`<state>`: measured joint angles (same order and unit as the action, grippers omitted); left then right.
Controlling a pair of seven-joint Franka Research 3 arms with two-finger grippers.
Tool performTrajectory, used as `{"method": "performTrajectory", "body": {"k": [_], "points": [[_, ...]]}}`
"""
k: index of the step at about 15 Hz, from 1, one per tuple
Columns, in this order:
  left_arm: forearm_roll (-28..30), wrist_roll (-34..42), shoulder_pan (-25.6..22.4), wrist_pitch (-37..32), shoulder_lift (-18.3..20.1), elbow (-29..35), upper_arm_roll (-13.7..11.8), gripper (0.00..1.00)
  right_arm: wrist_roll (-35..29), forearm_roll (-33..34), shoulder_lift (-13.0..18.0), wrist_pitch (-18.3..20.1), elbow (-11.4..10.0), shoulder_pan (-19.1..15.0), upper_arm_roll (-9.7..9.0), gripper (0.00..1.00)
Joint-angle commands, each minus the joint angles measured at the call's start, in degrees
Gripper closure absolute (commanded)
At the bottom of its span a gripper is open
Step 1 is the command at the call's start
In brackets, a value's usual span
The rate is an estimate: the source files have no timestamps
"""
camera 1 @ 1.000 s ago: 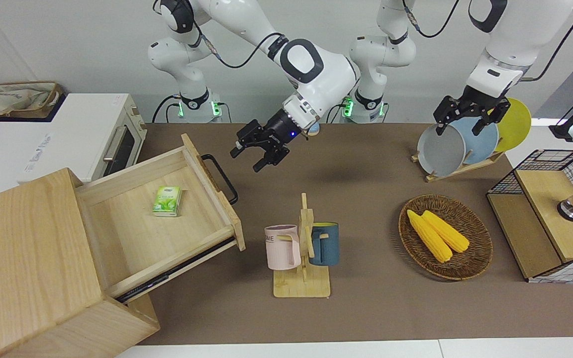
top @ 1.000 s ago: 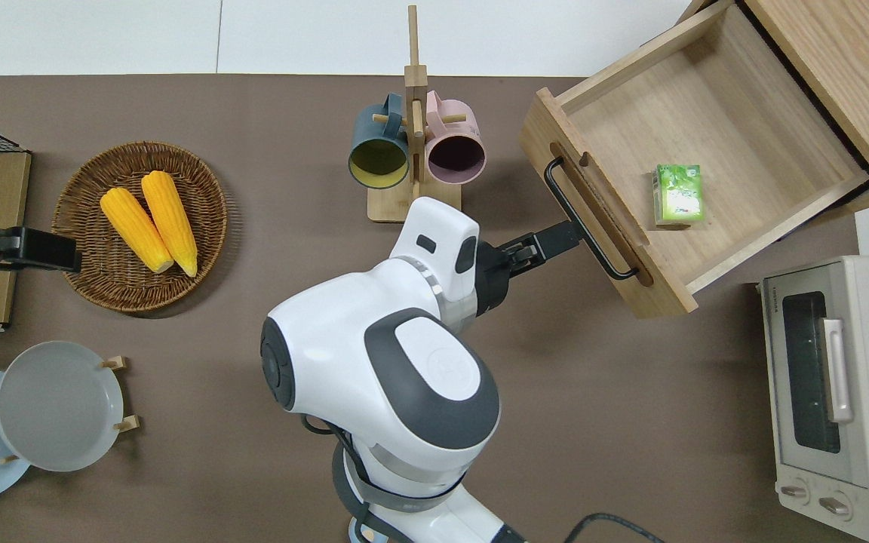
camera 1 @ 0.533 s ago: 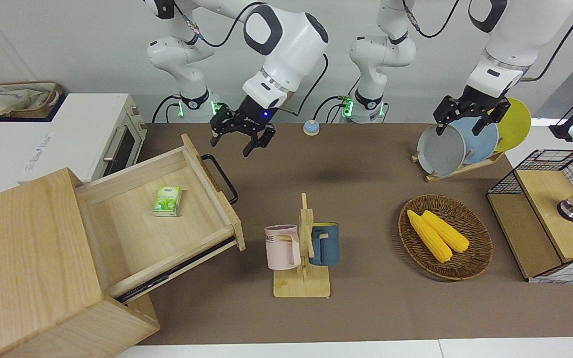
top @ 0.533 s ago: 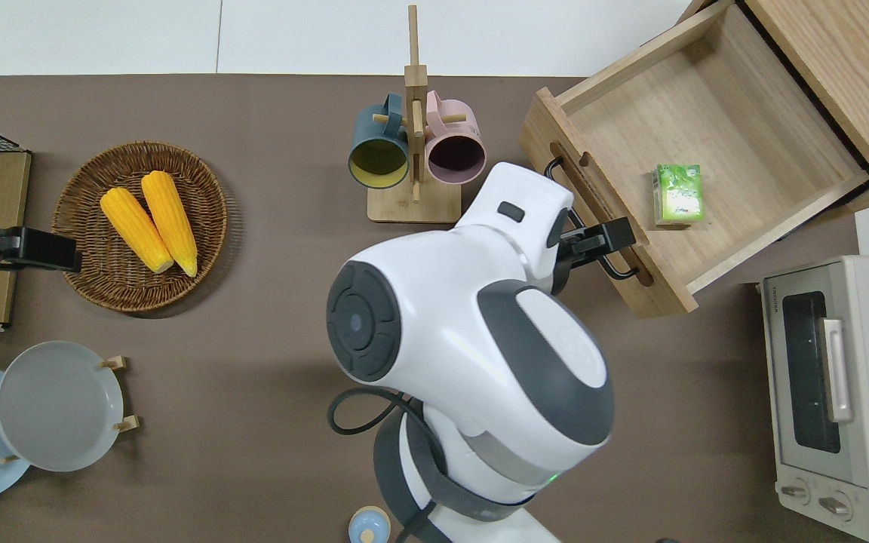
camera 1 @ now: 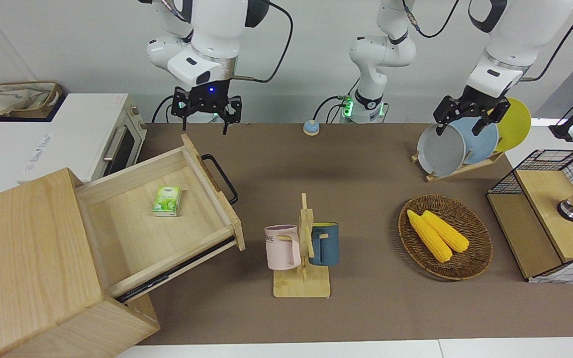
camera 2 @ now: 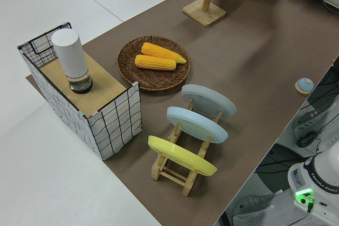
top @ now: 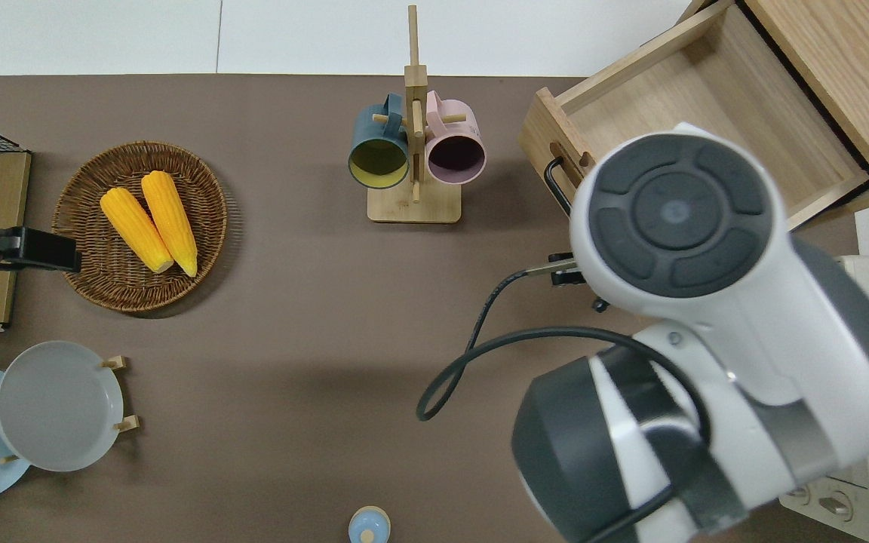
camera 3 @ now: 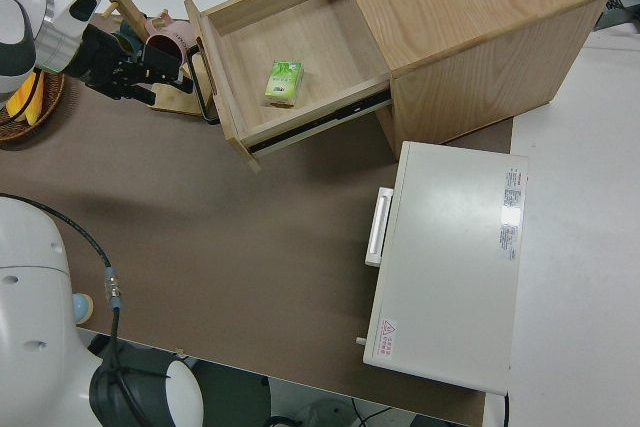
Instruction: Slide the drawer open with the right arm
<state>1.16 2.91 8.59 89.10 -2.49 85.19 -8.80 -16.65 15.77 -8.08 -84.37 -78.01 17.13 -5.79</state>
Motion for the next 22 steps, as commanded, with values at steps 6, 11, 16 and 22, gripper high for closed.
{"method": "performTrajectory", "body": {"k": [6,11,16,22], "points": [[-0.7,0.4,1.0,0.0,-0.8,-1.2,-1.0,0.0,11.5,-11.4,4.2,-0.4,-2.0,-7.6,5.35,0.015],[-0.7,0.4,1.0,0.0,-0.8,-1.2,-1.0,0.0,13.1,-14.0,4.2,-0.1,-3.6,-8.2,9.12,0.015],[-0.7,0.4,1.0,0.0,-0.8,-1.2,-1.0,0.0,13.1,-17.4,4.0,-1.9,-4.3,-8.2,11.59,0.013],[-0.7,0.4,1.0,0.0,-0.8,-1.2,-1.0,0.0,15.3,-18.9,3.4,-4.0,-6.1,-8.7,11.68,0.015]]}}
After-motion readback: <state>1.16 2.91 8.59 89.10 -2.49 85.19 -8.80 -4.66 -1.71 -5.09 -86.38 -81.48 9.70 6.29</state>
